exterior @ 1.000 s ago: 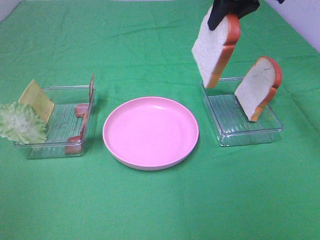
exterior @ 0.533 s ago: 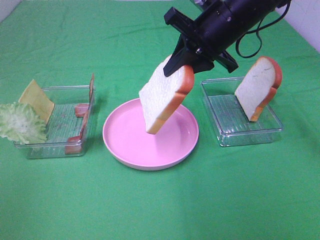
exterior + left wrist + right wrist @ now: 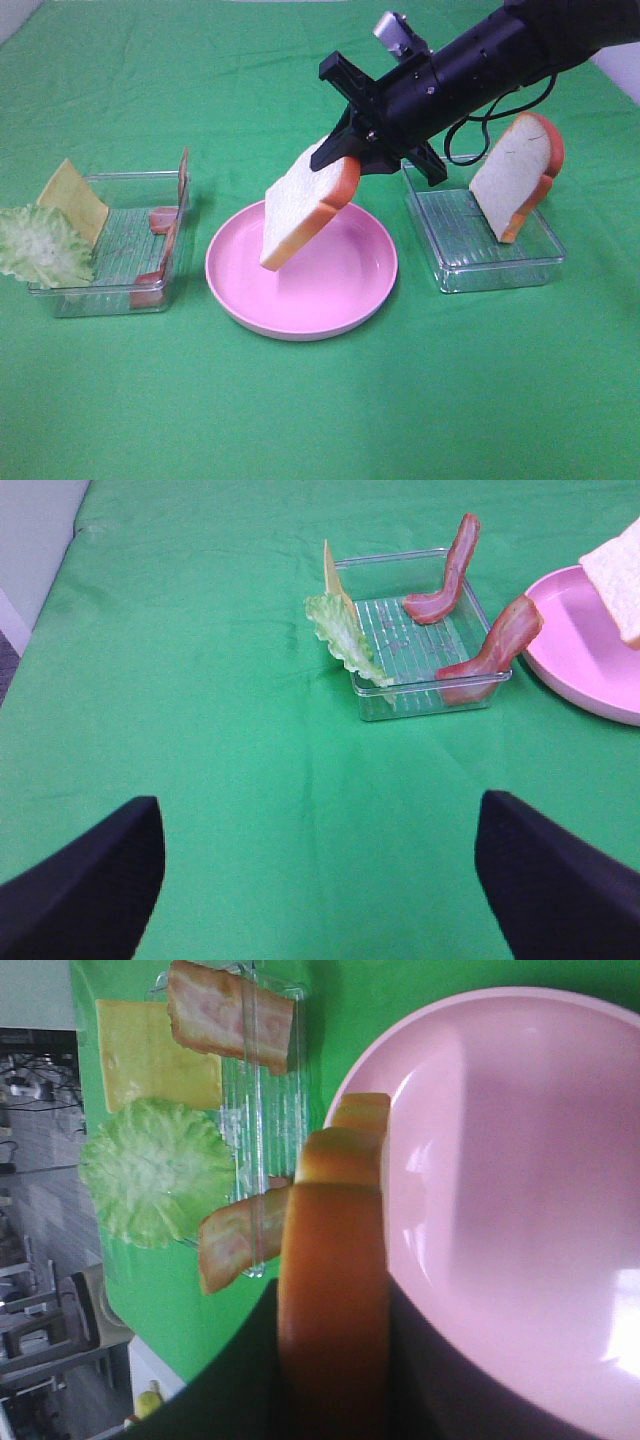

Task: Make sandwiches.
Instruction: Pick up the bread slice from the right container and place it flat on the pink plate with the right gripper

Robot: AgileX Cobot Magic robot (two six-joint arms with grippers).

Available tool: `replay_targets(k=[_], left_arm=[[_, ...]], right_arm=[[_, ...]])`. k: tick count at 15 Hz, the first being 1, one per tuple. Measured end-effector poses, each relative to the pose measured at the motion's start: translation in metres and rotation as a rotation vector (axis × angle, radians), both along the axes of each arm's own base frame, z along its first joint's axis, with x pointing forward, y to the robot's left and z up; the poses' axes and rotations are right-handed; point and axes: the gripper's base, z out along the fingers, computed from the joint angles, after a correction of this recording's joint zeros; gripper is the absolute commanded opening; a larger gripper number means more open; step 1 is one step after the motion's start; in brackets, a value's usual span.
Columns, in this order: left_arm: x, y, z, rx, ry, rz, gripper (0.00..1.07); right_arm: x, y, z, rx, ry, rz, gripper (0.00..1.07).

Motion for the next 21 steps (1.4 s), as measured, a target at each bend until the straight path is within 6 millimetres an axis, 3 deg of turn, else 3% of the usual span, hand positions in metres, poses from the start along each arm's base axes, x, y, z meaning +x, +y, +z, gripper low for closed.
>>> replay_targets(k=[9,14,16,19,20,21], left_arm=[[0.0,0.0,0.0,0.0,0.0,0.0,0.8],[0.0,0.0,0.0,0.0,0.0,0.0,0.8],[0.0,0.0,0.0,0.0,0.0,0.0,0.8],[0.0,0.0,0.0,0.0,0.0,0.0,0.8],[0.0,0.0,0.0,0.0,0.0,0.0,0.8],[0.0,0.0,0.0,0.0,0.0,0.0,0.8]], right_arm=[[0.011,0.01,-0.063,0.101,0.155,-0.075,0.0],[0.011,0.01,-0.07,0.09,0.167,-0.072,0.0],[0.01,0.009,-0.071,0.069,0.159,-0.056,0.16],[0.009,0.007,-0.074,0.036,0.135,-0.018,0.69],[0.008,0.007,-0.074,0.029,0.11,0.012,0.82],[0.008,0.006,-0.074,0.016,0.067,0.056,0.85]])
